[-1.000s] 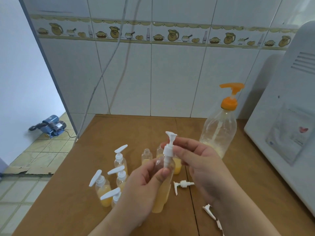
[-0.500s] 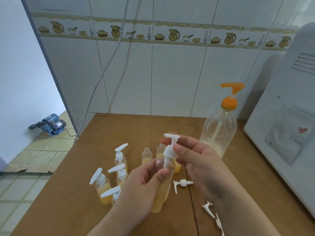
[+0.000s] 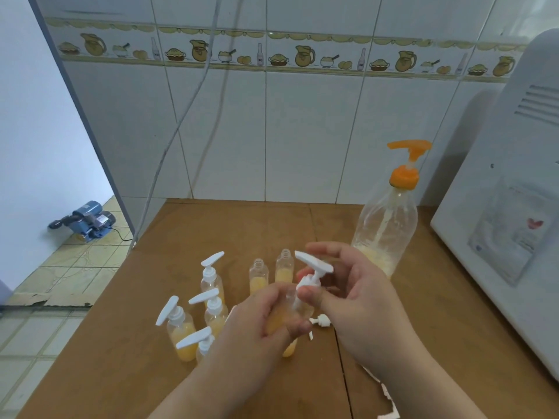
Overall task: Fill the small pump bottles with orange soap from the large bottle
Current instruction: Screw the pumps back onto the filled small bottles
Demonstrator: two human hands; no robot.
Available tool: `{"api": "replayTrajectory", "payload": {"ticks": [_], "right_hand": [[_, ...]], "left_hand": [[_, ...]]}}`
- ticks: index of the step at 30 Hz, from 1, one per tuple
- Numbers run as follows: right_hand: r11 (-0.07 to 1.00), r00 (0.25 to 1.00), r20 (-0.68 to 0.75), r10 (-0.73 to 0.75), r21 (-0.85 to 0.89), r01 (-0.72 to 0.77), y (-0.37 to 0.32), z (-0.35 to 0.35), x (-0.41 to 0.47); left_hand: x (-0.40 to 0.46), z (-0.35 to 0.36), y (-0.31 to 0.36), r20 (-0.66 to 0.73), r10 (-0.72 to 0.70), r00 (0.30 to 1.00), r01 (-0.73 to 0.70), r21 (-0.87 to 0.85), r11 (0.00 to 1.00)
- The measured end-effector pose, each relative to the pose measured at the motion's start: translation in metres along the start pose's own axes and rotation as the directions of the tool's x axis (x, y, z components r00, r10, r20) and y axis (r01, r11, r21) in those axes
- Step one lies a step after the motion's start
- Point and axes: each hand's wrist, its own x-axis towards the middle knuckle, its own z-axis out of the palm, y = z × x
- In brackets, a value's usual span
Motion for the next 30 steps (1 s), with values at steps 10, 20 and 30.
{"api": "replayTrajectory", "payload": {"ticks": [10, 20, 30], "right_hand": [[0.906, 0.989, 0.145, 0.040, -0.423, 0.026, 0.058, 0.004, -0.022], [0.866, 0.955, 0.295, 0.013, -0.482, 0.137, 0.105, 0.034, -0.026], [0.842, 0.964, 0.011, -0.264, -0.485, 0.236, 0.123, -0.025, -0.001]], "left_hand": [[0.029, -0.060, -0.003, -0.235, -0.034, 0.971, 0.091, 0.238, 0.967], [0.123, -0.034, -0.017, 0.083, -0.337, 0.938, 0.152, 0.776, 0.613], [0.152, -0.013, -0.034, 0.184, -0.510, 0.840, 0.049, 0.911, 0.409]]}}
